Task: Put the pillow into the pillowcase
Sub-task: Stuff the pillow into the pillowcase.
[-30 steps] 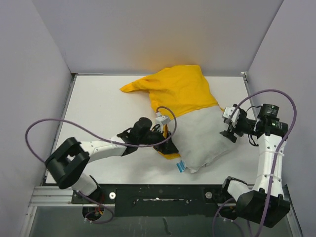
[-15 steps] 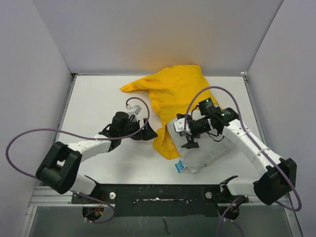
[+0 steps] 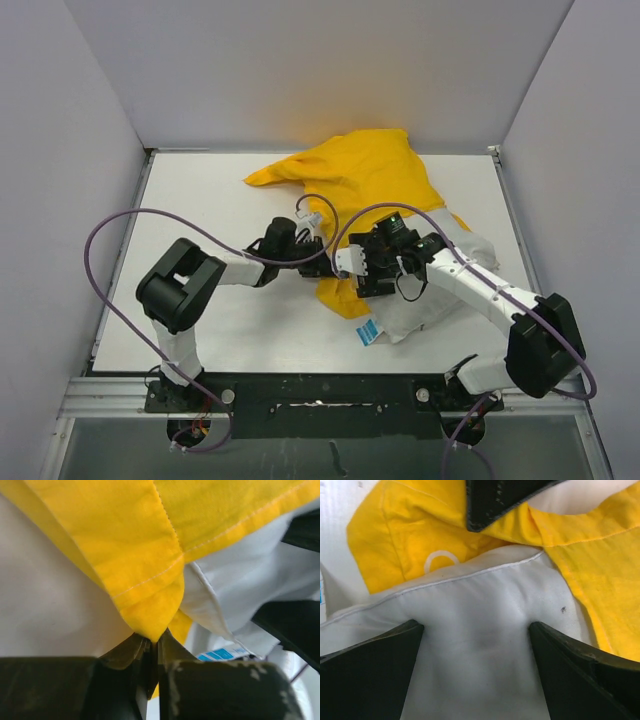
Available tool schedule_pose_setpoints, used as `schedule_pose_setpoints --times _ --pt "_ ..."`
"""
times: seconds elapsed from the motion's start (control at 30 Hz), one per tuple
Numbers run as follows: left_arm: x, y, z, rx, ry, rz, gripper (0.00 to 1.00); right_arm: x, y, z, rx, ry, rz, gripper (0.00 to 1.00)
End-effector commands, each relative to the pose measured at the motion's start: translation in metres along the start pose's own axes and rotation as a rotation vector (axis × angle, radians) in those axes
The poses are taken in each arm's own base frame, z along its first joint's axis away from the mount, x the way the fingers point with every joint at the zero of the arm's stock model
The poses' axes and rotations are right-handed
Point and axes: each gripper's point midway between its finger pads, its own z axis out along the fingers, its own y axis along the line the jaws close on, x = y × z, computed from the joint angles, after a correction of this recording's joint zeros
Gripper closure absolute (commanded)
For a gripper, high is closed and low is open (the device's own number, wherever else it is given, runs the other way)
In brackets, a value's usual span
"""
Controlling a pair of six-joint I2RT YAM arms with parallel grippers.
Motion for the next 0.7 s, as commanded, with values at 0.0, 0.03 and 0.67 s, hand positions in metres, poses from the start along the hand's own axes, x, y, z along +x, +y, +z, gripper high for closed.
schedule_pose_setpoints --times 0.0,0.03,0.67 --pt "-0.011 -0.034 0.005 0.197 0.009 0.015 1.00 0.028 -0.030 0.006 0.137 0.159 -0.001 0.15" --pt "-0.010 -0.040 0.001 0.221 0.010 0.015 1.00 0.032 -0.034 0.008 0.152 0.173 0.000 0.31" --pt "0.082 -0.204 -0.072 0.654 0.085 0.047 1.00 -0.009 -0.118 0.002 0.397 -0.164 0.209 0.93"
